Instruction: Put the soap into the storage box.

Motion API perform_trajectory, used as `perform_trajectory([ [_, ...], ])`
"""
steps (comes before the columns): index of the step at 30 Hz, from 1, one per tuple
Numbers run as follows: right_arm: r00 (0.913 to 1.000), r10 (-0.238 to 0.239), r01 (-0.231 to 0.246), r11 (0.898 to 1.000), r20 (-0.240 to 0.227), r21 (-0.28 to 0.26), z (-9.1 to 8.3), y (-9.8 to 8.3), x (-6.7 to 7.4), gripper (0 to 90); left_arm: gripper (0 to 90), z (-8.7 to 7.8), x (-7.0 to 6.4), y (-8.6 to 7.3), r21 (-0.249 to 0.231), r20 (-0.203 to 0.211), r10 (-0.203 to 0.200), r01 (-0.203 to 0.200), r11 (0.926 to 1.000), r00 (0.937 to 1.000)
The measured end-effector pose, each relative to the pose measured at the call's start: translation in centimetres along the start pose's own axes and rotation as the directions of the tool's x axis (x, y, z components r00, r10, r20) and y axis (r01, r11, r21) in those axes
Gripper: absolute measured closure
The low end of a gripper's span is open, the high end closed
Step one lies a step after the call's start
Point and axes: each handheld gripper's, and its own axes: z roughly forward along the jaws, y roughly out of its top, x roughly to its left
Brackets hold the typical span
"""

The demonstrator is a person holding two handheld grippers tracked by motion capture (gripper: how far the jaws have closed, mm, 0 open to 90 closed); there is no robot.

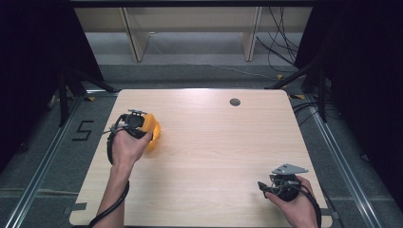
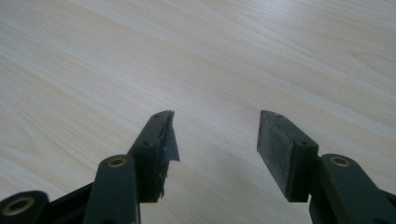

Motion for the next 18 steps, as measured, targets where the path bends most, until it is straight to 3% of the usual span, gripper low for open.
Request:
perform_trajectory([
  [7,1.0,0.004,-0.004,1.0,-0.008,0.003,0.0,0.0,0.0,46.3,60.5,0.9,0.4,0.4,0.016,-0.011,0.023,-0.023,0.9996,0.9997],
  [18,1.0,0.006,-0.006,1.0,-0.008,0.002,0.0,0.0,0.0,46.3,60.5,2.4,1.1,1.1,0.052,0.009,0.051,-0.051,0.9973,0.9987],
])
